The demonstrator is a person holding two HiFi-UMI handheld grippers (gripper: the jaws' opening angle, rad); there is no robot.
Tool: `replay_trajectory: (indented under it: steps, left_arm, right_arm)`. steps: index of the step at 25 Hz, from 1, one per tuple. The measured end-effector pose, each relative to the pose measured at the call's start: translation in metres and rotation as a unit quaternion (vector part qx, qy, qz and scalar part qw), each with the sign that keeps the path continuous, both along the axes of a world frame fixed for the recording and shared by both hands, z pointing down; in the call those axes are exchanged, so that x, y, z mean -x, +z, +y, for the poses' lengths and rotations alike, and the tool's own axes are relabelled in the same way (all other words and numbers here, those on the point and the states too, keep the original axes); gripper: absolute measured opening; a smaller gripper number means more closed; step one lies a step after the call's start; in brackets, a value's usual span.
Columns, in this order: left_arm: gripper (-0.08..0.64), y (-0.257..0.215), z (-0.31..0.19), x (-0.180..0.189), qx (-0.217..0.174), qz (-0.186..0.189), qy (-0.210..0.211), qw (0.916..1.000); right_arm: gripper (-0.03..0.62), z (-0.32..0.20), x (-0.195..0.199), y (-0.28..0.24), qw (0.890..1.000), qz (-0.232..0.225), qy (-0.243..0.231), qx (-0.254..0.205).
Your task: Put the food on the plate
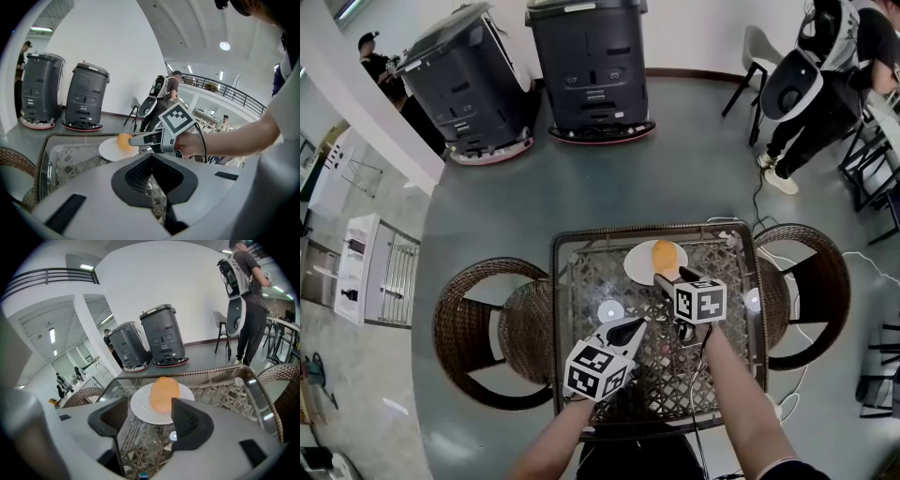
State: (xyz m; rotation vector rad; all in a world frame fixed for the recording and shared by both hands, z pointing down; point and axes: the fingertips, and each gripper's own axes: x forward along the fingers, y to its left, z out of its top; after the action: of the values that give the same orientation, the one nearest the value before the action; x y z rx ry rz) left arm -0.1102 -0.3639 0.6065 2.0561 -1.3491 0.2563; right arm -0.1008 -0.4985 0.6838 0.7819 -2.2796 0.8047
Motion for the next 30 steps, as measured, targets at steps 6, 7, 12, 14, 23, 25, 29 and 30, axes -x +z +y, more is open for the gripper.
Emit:
replay_trajectory:
  steps: [6, 7, 12, 14, 23, 25, 29, 30]
  left_arm:
    - [0.009, -0.026, 0.007, -0.009, -0.021, 0.000, 0.001, 0.9998]
    - [0.009, -0.030, 0.009, -0.011, -0.025, -0.001, 0.001, 0.9997]
    - [0.009, -0.055, 0.020, -0.019, -0.045, -0.004, 0.004, 0.9990]
    - [0.009, -0.067, 0.026, -0.022, -0.052, -0.003, 0.004, 0.9986]
    - [0.009, -0.123, 0.050, -0.038, -0.103, -0.009, 0.007, 0.9946]
    - [0.009, -0.136, 0.054, -0.041, -0.115, -0.012, 0.007, 0.9933]
    - [0.009, -0.162, 0.060, -0.044, -0.138, -0.019, 0.007, 0.9902]
    - [0.009, -0.168, 0.062, -0.044, -0.143, -0.020, 0.008, 0.9895]
  right_arm:
    - [0.179, 0.025, -0.017, -0.057, 0.998, -0.032, -0.001, -0.055]
    - [0.151, 0.030, -0.019, -0.065, 0.997, -0.035, -0.005, -0.068]
    - [0.041, 0.053, -0.035, -0.104, 0.991, -0.056, -0.017, -0.119]
    - [0.006, 0.064, -0.041, -0.121, 0.989, -0.067, -0.022, -0.131]
    - [0.005, 0.111, -0.054, -0.196, 0.973, -0.134, -0.038, -0.183]
    - [0.005, 0.119, -0.054, -0.212, 0.968, -0.150, -0.040, -0.195]
    - [0.005, 0.130, -0.052, -0.247, 0.958, -0.178, -0.051, -0.221]
    - [0.005, 0.133, -0.052, -0.255, 0.955, -0.184, -0.054, -0.227]
